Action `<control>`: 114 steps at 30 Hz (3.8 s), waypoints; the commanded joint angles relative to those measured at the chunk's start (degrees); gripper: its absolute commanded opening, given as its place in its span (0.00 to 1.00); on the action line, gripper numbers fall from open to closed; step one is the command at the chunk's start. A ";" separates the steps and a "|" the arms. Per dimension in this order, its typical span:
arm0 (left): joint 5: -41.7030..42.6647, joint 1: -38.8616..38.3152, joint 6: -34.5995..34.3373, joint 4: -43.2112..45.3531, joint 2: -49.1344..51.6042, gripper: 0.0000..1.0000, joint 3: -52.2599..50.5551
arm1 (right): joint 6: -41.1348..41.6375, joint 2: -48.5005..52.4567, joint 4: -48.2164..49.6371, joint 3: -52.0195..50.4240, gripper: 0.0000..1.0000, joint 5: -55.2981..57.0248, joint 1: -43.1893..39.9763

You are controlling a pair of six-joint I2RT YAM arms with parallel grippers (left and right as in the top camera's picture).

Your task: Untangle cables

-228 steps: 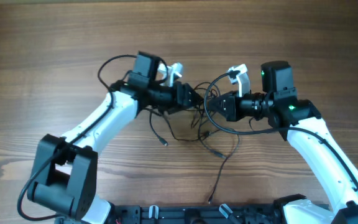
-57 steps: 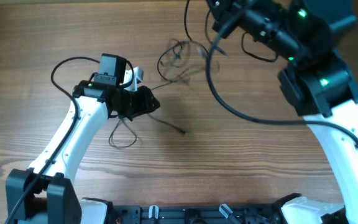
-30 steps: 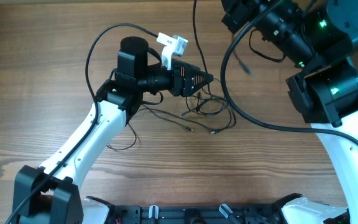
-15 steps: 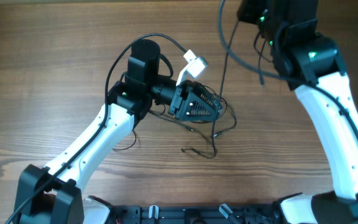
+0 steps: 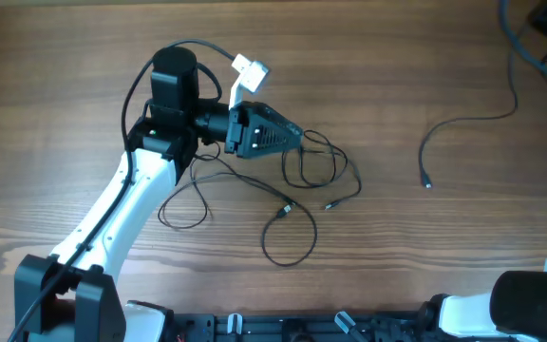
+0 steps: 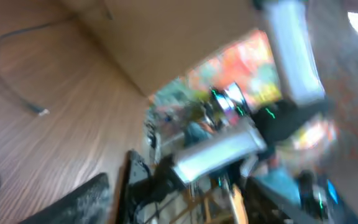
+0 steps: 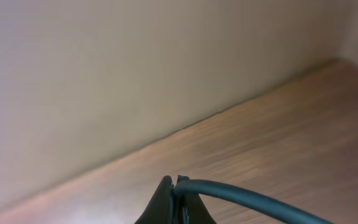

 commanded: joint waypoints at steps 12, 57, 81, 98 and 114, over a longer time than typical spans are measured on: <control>-72.00 1.75 8.02 -38.62 -0.24 0.76 0.02 | -6.05 9.35 -37.64 -2.71 0.68 24.24 -0.48; -78.55 1.75 7.76 -47.78 -0.24 0.67 0.02 | 7.45 10.16 5.88 -45.90 0.04 32.98 13.64; -78.58 1.75 7.76 -47.56 -0.24 0.69 0.02 | -15.58 -0.68 2.45 -41.77 0.64 -12.52 29.00; -78.55 1.75 7.76 -47.78 -0.24 0.69 0.02 | -6.32 -4.13 13.40 -11.82 0.04 -24.46 32.83; -41.53 1.36 11.23 -32.24 -0.24 0.89 0.02 | -6.56 -10.38 5.68 -4.85 0.04 -25.44 33.46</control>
